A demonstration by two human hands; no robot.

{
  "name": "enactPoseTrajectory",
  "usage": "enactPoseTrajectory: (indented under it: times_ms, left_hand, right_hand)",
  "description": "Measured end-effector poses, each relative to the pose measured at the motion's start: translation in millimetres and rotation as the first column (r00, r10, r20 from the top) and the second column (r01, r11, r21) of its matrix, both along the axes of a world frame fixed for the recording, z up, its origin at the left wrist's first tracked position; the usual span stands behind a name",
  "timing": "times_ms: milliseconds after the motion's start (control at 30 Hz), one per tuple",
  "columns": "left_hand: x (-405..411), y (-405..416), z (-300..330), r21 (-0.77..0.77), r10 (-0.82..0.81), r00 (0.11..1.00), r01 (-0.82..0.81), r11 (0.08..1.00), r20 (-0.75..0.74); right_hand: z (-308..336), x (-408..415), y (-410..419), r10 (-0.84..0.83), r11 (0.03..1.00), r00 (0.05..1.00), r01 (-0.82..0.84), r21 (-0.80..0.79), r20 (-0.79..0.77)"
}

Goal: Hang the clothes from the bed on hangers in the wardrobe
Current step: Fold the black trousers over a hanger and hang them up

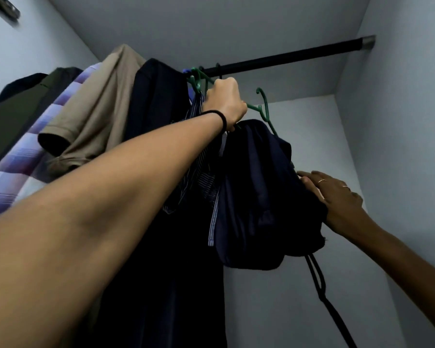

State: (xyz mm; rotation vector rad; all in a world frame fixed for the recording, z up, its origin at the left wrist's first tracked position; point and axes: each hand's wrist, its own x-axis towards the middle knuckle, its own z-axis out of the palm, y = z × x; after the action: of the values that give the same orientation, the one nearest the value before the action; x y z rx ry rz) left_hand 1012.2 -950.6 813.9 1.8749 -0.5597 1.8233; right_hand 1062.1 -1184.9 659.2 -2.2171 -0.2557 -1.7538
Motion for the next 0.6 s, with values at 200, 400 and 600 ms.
enactPoseTrajectory:
  times_ms: [200,400,600]
  left_hand:
    - [13.4,-1.4,34.9,-0.089,0.038,0.999,-0.038,0.995,-0.008]
    - [23.7,-4.9,76.2,-0.141,0.058,0.998,-0.054,0.988,0.025]
    - [28.4,-5.5,101.0,-0.205,0.129,0.99,-0.114,0.972,0.059]
  right_hand:
    - [31.1,-11.7,-25.7,-0.09,0.996,0.993,0.088,0.028,0.073]
    - [50.5,-14.4,-46.6,-0.093,0.995,0.989,0.095,-0.015,0.116]
    - [57.5,-1.2,-57.5,-0.118,0.992,0.991,0.121,-0.034,0.058]
